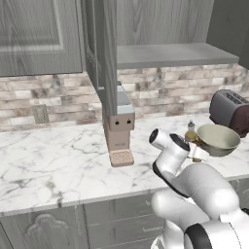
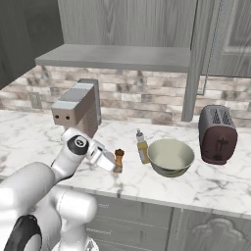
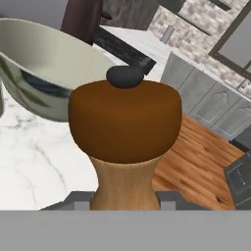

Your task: Retrieve the bottle and the shaker from the cabinet and place them next to the mixing bowl on the counter. Then add garlic from the fridge to the mixing bowl.

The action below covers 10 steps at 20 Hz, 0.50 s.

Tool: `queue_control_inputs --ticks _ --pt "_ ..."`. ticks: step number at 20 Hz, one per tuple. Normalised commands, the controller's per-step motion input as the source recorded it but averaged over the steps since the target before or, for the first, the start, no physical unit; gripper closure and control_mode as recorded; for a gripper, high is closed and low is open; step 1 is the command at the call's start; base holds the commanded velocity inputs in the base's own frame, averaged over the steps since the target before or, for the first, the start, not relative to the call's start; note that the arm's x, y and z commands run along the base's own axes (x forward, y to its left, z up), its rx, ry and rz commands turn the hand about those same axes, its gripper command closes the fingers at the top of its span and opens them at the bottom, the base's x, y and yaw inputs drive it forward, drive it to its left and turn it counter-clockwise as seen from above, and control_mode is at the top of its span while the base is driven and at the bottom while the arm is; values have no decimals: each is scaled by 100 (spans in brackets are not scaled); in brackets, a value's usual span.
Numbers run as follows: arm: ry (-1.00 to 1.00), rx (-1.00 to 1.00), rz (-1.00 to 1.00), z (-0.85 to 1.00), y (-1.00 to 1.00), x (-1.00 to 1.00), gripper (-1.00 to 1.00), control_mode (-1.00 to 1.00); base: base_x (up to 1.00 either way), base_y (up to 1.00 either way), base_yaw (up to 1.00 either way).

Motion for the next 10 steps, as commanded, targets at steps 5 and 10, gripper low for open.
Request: queue_control_inputs --ticks 5,10 --pt "0 0 -4 -91 0 28 100 -100 0 0 0" --pt "-24 0 -3 -22 2 3 100 -100 0 0 0"
